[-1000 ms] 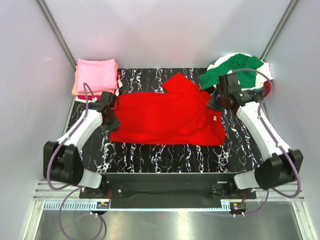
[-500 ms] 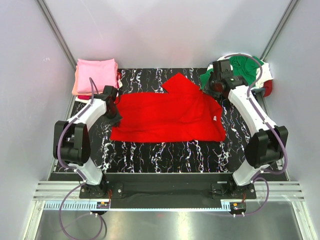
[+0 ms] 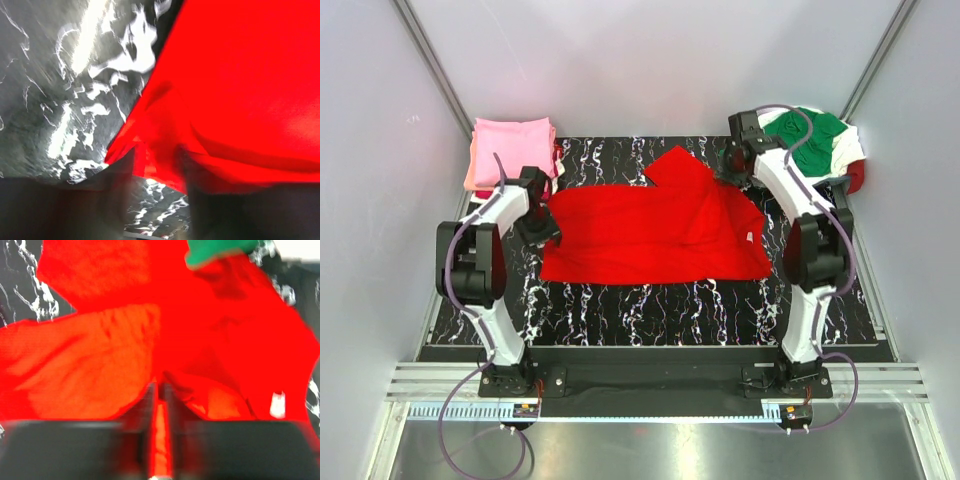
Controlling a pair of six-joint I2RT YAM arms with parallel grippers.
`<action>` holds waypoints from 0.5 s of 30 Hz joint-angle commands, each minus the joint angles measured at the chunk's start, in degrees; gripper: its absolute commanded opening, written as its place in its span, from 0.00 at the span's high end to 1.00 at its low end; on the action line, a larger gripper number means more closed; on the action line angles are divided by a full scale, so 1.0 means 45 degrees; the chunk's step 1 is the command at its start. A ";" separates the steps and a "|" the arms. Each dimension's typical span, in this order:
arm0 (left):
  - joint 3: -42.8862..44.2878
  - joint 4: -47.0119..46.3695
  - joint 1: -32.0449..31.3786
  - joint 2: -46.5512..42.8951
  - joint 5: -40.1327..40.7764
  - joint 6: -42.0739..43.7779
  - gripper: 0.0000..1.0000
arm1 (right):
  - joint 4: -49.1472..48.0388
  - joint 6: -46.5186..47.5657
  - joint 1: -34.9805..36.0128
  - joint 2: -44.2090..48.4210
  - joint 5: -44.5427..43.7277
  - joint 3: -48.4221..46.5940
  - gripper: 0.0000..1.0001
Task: Fold and stack the t-shirts
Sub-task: Fold the tshirt
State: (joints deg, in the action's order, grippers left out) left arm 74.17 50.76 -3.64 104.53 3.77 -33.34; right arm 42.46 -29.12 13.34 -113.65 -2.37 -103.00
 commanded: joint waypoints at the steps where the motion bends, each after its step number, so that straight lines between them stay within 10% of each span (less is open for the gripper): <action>1: 0.1386 0.0513 0.0476 0.0345 -0.0427 0.0163 0.40 | 0.0347 0.0807 -0.0270 -0.1323 0.0488 -0.2651 0.60; 2: 0.1814 0.0652 0.0573 0.0306 -0.0428 0.0241 0.34 | 0.1143 0.0905 -0.0309 -0.1676 0.0449 -0.4031 0.31; 4: 0.2052 0.0906 0.0574 -0.0297 0.0076 0.0261 0.22 | 0.1987 0.1042 -0.0367 -0.2400 0.0040 -0.5230 0.19; 7: 0.1995 0.1082 0.0555 -0.1663 0.0878 0.0378 0.18 | 0.2499 0.1159 -0.0368 -0.1683 -0.0177 -0.5220 0.17; 15: -0.2551 -0.0614 0.0379 -0.5490 -0.0074 0.0067 0.18 | -0.0391 -0.0594 -0.0387 0.4523 0.0739 0.4580 0.17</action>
State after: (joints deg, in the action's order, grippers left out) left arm 68.93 51.07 -1.48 83.05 5.91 -32.47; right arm 44.42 -27.70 11.84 -102.61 -1.23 -92.09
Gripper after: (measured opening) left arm 0.814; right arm 0.829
